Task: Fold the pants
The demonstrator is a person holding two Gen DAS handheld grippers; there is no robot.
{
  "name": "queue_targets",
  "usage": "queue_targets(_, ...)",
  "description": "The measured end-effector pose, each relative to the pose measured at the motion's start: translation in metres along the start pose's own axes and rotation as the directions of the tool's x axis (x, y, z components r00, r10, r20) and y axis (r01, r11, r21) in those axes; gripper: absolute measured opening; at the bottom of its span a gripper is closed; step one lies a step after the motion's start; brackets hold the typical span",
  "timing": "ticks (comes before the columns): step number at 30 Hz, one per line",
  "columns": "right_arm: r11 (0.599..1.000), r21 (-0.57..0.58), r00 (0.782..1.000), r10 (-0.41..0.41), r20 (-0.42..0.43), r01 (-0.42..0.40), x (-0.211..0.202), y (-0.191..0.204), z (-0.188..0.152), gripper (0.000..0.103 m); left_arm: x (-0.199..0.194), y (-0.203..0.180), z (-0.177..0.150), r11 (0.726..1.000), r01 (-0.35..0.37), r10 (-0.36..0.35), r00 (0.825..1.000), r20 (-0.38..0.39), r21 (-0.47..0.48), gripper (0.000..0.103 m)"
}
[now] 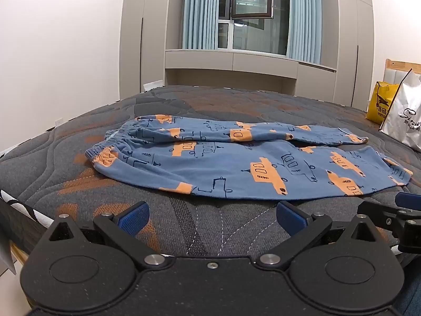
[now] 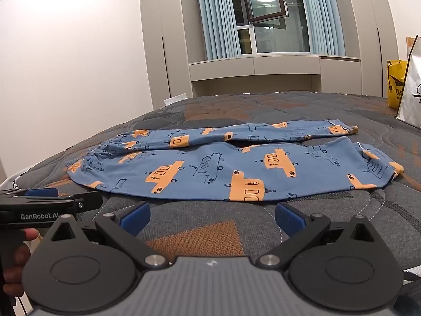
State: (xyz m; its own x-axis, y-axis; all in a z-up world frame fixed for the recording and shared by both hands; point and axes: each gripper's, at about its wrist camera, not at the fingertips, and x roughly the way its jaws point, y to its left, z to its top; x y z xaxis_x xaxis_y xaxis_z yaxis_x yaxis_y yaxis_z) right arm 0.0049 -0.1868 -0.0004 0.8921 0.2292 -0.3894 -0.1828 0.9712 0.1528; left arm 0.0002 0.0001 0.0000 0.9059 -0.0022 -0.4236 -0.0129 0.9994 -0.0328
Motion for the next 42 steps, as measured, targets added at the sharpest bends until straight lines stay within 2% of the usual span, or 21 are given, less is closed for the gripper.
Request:
queue_targets(17,1.0,-0.009,0.999,-0.008,-0.043,0.008,0.009,0.001,0.0,0.103,0.009,0.001,-0.001,1.0,-0.001,0.001,1.0,-0.031,-0.004,0.103)
queue_targets(27,1.0,-0.002,0.998,-0.016,-0.061,0.016,0.01,-0.001,0.001,0.103,0.007,0.005,0.002,0.999,-0.032,0.031,0.999,-0.027,-0.023,0.103)
queue_targets(36,1.0,-0.017,0.997,-0.016,-0.07,0.015,0.012,0.001,0.004,0.103,0.008,0.009,0.011,0.999,-0.049,0.048,0.998,-0.029,-0.011,0.103)
queue_targets(42,0.999,-0.04,0.998,-0.011,-0.069,0.008,0.02,0.002,0.015,0.103,0.021,0.011,0.031,0.998,-0.049,0.05,0.998,-0.044,0.029,0.103)
